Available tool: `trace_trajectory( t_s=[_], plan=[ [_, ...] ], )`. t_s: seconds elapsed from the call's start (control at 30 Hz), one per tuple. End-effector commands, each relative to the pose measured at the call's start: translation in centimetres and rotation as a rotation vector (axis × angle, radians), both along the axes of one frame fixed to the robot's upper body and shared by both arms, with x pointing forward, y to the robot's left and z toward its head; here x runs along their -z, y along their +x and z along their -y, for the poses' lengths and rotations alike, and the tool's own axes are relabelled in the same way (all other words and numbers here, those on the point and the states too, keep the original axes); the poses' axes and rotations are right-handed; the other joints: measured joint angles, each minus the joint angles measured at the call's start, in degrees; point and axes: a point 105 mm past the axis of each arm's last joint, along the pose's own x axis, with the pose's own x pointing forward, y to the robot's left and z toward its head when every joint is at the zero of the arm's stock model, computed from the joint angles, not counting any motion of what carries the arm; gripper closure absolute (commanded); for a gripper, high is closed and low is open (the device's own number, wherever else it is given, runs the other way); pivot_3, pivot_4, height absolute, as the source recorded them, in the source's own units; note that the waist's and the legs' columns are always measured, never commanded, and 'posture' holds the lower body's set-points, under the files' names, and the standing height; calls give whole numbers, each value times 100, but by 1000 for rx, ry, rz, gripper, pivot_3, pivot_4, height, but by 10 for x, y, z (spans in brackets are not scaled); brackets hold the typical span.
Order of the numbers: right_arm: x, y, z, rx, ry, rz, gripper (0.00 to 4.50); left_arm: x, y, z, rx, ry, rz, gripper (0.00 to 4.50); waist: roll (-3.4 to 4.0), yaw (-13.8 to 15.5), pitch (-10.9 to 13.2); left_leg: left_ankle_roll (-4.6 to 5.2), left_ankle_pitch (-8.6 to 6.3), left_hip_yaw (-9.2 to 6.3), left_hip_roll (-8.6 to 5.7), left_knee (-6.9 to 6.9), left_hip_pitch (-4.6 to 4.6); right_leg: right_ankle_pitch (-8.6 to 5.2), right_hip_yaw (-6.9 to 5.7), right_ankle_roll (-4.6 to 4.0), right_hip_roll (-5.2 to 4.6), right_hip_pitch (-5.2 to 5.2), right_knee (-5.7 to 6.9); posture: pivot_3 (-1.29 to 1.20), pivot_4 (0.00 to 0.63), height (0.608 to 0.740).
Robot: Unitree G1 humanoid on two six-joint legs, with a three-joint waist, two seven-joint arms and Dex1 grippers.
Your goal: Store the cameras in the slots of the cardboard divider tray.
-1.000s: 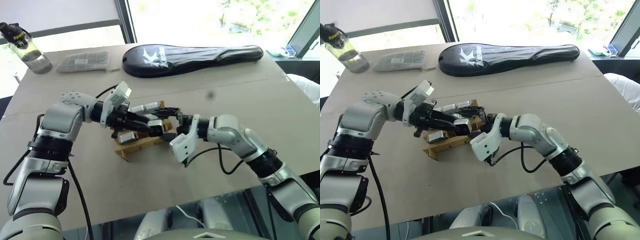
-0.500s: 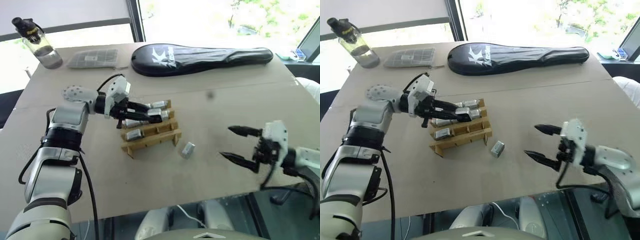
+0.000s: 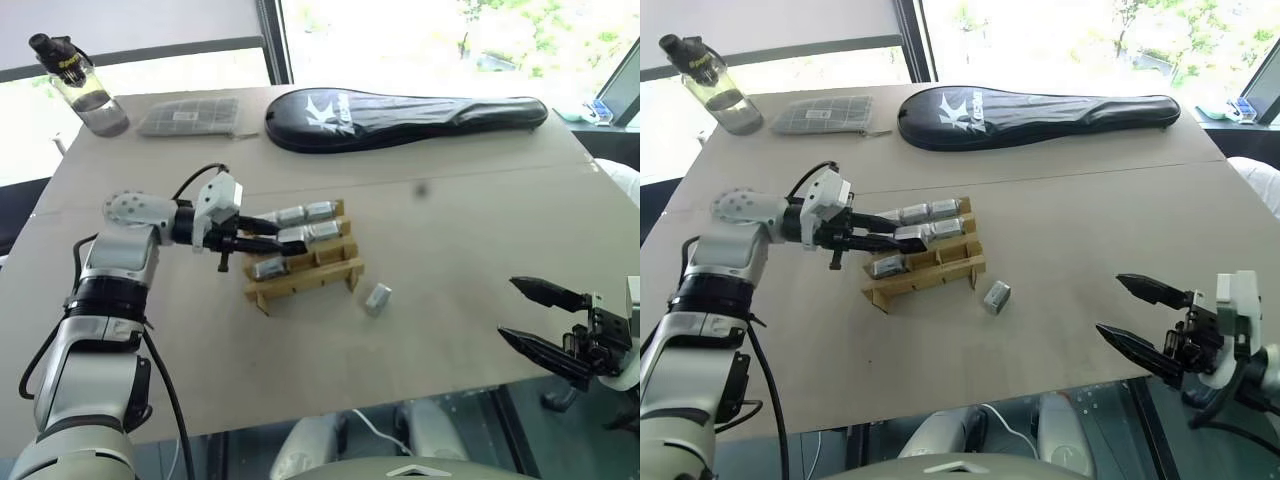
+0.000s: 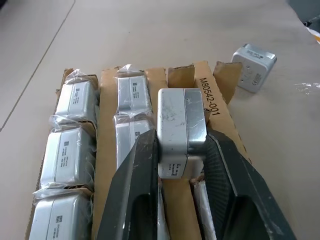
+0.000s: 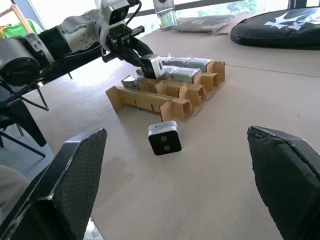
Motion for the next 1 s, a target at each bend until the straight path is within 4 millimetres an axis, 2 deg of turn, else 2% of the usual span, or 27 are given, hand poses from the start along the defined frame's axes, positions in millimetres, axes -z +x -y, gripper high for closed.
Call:
trace_trajectory(
  t_s=[0.03,0.23,0.7,0.87,1.0],
  plan=[
    [-10,-7,0,-54,-18,44,28,-5,-6,7,24,1,34,3812,0,3,0,0,0,0,0,0,-1,0,-1,0,0,0,-1,0,150,740],
    [-6,-6,7,-104,-101,52,28,2,-10,10,8,20,49,3812,0,0,-1,2,-1,2,-1,0,1,0,1,0,-2,1,-1,0,150,740],
    [-8,1,9,-91,-99,89,28,16,-12,14,-29,58,51,3812,0,7,-1,1,-1,2,0,0,2,0,1,0,-1,2,1,0,150,740],
    [-8,1,12,-77,-105,96,28,17,-10,15,-67,57,-2,3812,0,20,-1,1,-1,2,0,0,3,0,0,0,-2,2,2,0,150,740],
    [-8,-1,13,-71,-108,97,28,20,-17,15,-79,69,-70,3812,0,19,-1,2,-1,3,0,0,2,0,1,0,-2,2,2,0,150,740]
  ],
)
